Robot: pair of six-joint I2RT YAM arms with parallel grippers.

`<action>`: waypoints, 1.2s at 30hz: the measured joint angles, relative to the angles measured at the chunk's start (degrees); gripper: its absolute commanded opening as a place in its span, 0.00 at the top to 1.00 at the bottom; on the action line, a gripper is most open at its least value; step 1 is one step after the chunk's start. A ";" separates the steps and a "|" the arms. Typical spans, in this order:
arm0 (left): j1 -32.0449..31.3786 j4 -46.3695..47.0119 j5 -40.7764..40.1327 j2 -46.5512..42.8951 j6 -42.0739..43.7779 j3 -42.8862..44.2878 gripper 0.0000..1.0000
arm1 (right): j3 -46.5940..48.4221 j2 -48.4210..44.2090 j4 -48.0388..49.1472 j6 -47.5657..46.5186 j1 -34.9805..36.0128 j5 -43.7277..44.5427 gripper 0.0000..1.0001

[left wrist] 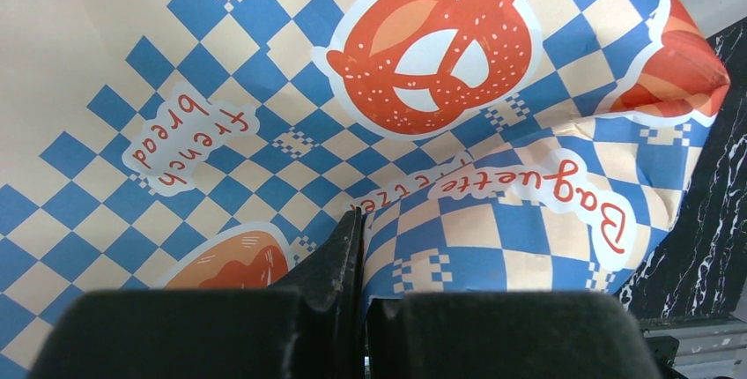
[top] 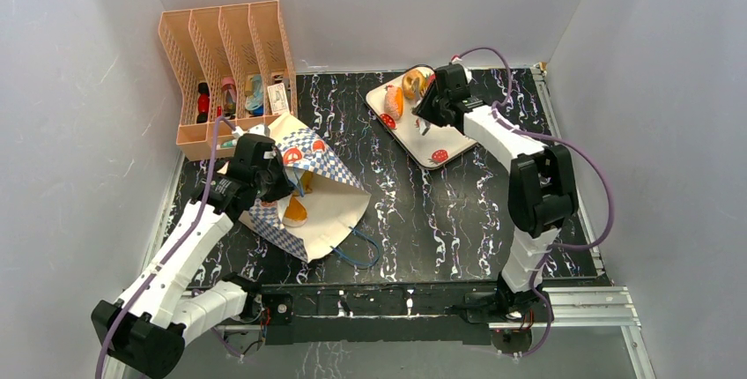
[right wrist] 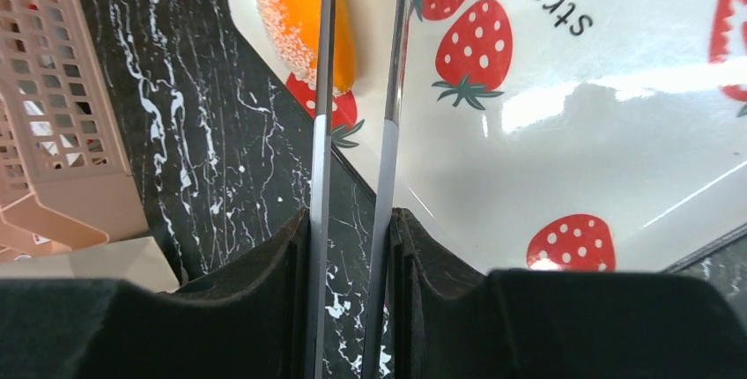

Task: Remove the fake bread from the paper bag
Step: Place the fake bread in the container.

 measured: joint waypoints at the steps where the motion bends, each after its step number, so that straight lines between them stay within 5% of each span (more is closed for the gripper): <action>1: 0.00 -0.09 0.07 -0.20 -0.02 0.00 1.00 | -0.07 1.03 0.44 0.28 0.00 -0.50 0.97; 9: 0.00 0.00 0.04 -1.14 -0.26 -0.20 1.00 | -1.53 2.19 3.58 3.32 -1.29 -3.85 0.73; 36: 0.00 1.92 0.48 -0.98 -1.44 -1.88 1.00 | -5.20 1.81 2.73 5.05 -5.53 -8.31 0.63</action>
